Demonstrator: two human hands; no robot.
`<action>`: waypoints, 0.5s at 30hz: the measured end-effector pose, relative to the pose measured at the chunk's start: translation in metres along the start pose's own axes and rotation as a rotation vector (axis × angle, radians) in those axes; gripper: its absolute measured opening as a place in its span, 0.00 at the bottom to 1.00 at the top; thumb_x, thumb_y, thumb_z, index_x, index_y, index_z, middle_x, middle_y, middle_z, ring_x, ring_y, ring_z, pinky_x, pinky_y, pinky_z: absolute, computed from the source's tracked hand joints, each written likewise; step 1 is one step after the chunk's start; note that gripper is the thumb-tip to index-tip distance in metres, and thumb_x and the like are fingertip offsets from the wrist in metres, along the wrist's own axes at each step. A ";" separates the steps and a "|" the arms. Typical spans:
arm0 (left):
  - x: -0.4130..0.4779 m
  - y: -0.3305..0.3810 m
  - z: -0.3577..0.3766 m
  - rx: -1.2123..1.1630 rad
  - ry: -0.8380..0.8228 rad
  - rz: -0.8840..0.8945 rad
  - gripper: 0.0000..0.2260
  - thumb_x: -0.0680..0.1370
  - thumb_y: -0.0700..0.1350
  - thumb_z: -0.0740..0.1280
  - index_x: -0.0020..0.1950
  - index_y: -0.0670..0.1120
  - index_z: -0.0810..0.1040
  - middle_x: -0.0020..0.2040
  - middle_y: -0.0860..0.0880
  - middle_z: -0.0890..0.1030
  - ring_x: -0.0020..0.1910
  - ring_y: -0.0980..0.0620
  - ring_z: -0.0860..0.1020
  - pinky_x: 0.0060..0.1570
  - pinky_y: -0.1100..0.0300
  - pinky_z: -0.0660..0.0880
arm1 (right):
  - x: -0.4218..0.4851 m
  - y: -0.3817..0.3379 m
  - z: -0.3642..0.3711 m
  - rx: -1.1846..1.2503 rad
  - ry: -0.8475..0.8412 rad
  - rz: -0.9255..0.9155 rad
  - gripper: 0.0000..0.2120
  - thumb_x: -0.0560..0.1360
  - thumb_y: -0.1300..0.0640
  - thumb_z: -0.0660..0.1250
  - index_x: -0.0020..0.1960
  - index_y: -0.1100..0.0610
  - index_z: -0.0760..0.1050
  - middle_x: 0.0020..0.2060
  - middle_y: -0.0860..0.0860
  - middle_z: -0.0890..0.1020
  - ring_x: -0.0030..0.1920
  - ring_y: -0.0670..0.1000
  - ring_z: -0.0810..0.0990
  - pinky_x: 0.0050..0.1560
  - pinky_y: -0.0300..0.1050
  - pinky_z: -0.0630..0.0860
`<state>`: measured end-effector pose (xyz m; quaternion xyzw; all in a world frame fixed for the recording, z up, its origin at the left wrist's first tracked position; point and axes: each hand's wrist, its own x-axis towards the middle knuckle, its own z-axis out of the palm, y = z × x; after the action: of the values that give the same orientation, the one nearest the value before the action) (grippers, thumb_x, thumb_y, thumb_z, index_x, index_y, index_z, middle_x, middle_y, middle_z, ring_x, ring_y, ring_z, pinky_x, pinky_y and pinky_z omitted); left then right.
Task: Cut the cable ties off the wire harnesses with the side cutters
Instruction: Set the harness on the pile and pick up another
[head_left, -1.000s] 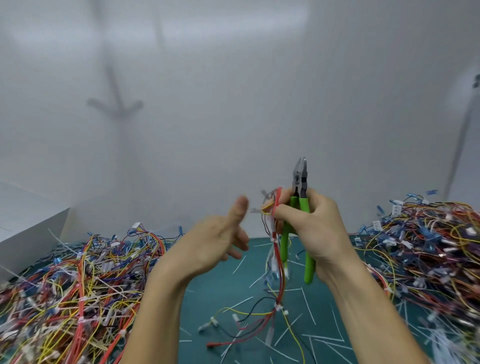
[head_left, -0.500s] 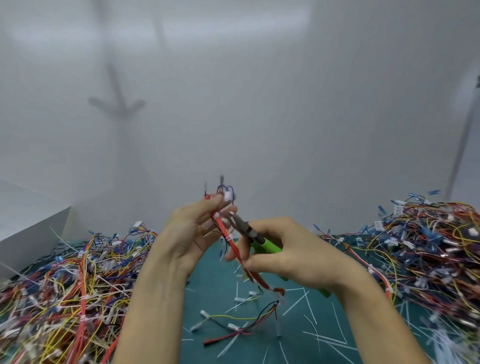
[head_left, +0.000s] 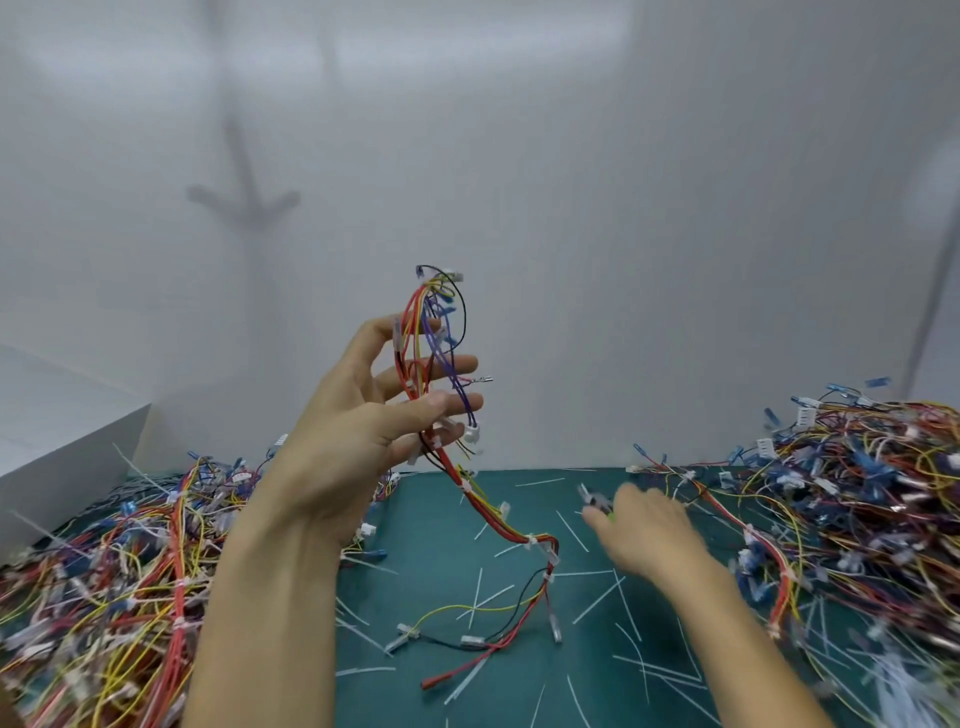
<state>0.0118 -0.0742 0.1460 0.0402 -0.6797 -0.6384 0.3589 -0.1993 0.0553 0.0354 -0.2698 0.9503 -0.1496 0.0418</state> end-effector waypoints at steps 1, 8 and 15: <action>-0.001 0.002 0.000 0.018 -0.012 0.010 0.20 0.76 0.30 0.65 0.64 0.48 0.72 0.53 0.45 0.85 0.49 0.44 0.85 0.43 0.55 0.83 | 0.003 0.002 0.009 -0.017 -0.028 0.023 0.26 0.81 0.40 0.55 0.67 0.59 0.68 0.66 0.61 0.72 0.67 0.62 0.69 0.62 0.55 0.71; -0.004 0.008 0.006 0.072 -0.053 0.034 0.21 0.77 0.29 0.64 0.65 0.47 0.71 0.54 0.45 0.85 0.48 0.43 0.85 0.53 0.42 0.80 | 0.004 -0.001 0.048 -0.179 -0.067 0.025 0.32 0.81 0.38 0.56 0.75 0.60 0.59 0.73 0.62 0.65 0.73 0.62 0.61 0.68 0.55 0.66; -0.007 0.010 0.008 0.106 -0.106 0.055 0.22 0.76 0.28 0.66 0.64 0.48 0.70 0.57 0.47 0.84 0.48 0.42 0.85 0.50 0.47 0.82 | 0.003 0.001 0.064 -0.339 0.050 -0.046 0.24 0.83 0.41 0.49 0.71 0.56 0.61 0.68 0.58 0.68 0.67 0.59 0.65 0.65 0.53 0.64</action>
<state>0.0167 -0.0625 0.1528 0.0065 -0.7315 -0.5926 0.3373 -0.1921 0.0378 -0.0263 -0.2910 0.9562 0.0053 -0.0314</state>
